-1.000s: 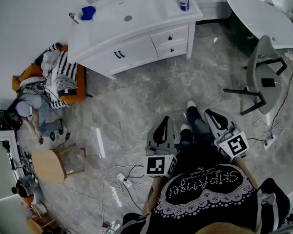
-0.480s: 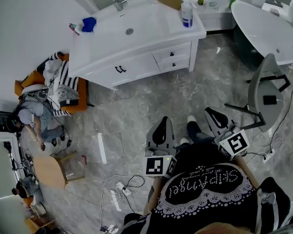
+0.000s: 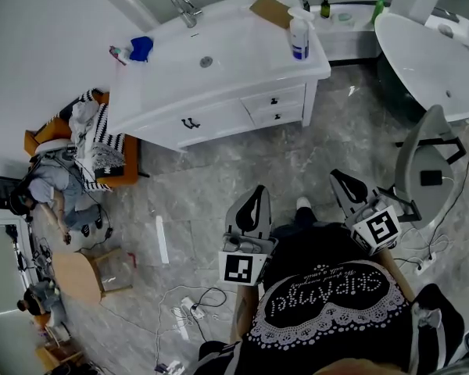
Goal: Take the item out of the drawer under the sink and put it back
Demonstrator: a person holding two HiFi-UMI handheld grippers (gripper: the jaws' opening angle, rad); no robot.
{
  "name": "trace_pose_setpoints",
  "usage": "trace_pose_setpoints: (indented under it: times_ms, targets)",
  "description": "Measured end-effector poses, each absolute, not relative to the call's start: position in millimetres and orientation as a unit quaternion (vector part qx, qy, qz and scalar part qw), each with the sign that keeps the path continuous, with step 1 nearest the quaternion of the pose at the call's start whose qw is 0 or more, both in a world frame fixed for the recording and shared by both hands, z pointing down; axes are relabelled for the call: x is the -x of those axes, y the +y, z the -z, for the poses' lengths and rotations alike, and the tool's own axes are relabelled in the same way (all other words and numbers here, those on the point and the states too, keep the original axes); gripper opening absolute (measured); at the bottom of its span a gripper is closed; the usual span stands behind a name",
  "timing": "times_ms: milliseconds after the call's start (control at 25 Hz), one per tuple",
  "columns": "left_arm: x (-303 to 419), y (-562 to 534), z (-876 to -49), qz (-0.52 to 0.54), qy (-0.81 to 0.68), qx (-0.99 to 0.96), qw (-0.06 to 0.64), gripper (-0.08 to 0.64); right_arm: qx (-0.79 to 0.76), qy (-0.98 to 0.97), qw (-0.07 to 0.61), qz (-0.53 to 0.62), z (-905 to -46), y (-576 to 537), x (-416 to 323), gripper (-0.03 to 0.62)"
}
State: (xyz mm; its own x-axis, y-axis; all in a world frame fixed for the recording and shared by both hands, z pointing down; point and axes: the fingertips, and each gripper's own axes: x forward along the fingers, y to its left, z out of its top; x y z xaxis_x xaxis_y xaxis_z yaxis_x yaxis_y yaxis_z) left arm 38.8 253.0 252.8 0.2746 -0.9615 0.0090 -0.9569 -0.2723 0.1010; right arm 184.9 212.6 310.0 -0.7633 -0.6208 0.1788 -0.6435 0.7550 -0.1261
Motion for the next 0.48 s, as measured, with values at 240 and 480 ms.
trace_pose_setpoints:
  times_ms: [240, 480]
  targets:
    - [-39.6, 240.8, -253.0, 0.028, -0.595, -0.802, 0.044, 0.006, -0.338, -0.934, 0.076, -0.087, -311.0, 194.4, -189.3, 0.021]
    - [-34.1, 221.8, -252.7, 0.054, -0.595, -0.799, 0.065, 0.005, -0.338, -0.934, 0.078, -0.086, -313.1, 179.8, -181.4, 0.022]
